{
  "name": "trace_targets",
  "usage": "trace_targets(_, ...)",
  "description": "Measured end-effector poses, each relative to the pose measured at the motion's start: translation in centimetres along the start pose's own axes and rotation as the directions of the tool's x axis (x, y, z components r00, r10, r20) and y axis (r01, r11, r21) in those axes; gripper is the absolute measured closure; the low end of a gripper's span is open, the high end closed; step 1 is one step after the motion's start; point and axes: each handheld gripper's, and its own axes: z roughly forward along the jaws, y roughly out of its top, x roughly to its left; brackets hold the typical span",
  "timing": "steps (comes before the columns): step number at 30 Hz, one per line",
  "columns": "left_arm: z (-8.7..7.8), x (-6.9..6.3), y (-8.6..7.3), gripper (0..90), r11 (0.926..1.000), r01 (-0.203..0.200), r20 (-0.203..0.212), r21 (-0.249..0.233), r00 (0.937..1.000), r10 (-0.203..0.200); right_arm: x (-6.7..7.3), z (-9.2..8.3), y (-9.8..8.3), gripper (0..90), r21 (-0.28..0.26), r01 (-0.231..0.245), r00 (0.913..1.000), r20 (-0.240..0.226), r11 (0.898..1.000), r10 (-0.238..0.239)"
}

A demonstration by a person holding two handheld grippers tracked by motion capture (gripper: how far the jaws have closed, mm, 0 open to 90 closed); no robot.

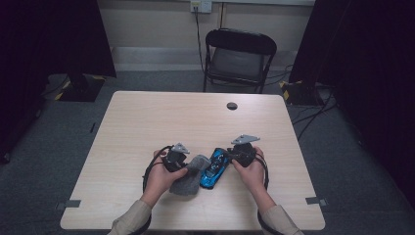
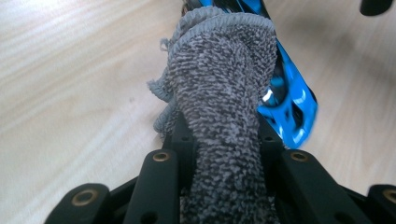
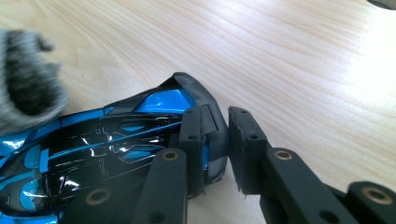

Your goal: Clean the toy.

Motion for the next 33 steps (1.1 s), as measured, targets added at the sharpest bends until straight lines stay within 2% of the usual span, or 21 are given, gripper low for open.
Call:
trace_targets(7, -0.3, -0.1, -0.8, 69.3, 0.9996, 0.023, 0.003, -0.017, 0.9997, -0.023, 0.0, 0.0, 0.0, 76.7, 0.001, -0.003, 1.0, 0.002, 1.0, 0.003)
trace_targets(15, -0.8, -0.4, -0.8, 69.4, 0.9999, 0.016, 0.017, -0.002, 0.9997, -0.016, 0.0, -0.1, 0.1, 76.9, 0.006, 0.01, 0.9999, 0.005, 1.0, -0.01)
trace_targets(21, -1.3, -0.4, -0.9, 69.3, 0.9999, 0.012, 0.0, -0.009, 0.9999, -0.012, 0.0, -0.1, 0.1, 76.3, 0.004, 0.012, 0.9999, 0.005, 1.0, -0.012)
trace_targets(25, -1.5, -0.3, -1.0, 69.3, 0.9998, 0.018, 0.002, 0.001, 0.9998, -0.018, 0.0, -0.2, 0.0, 75.6, 0.008, 0.012, 0.9999, 0.007, 1.0, -0.012)
trace_targets(29, -1.5, -0.4, -1.1, 69.4, 0.9997, 0.023, -0.001, -0.009, 0.9997, -0.023, -0.2, -0.3, 0.0, 71.1, 0.008, 0.005, 0.9999, 0.01, 1.0, -0.005)
trace_targets(33, -1.7, -0.4, -0.9, 69.3, 0.9998, 0.014, -0.007, -0.015, 0.9999, -0.014, -0.1, -0.4, -0.2, 61.8, 0.008, 0.0, 1.0, 0.005, 1.0, 0.0)
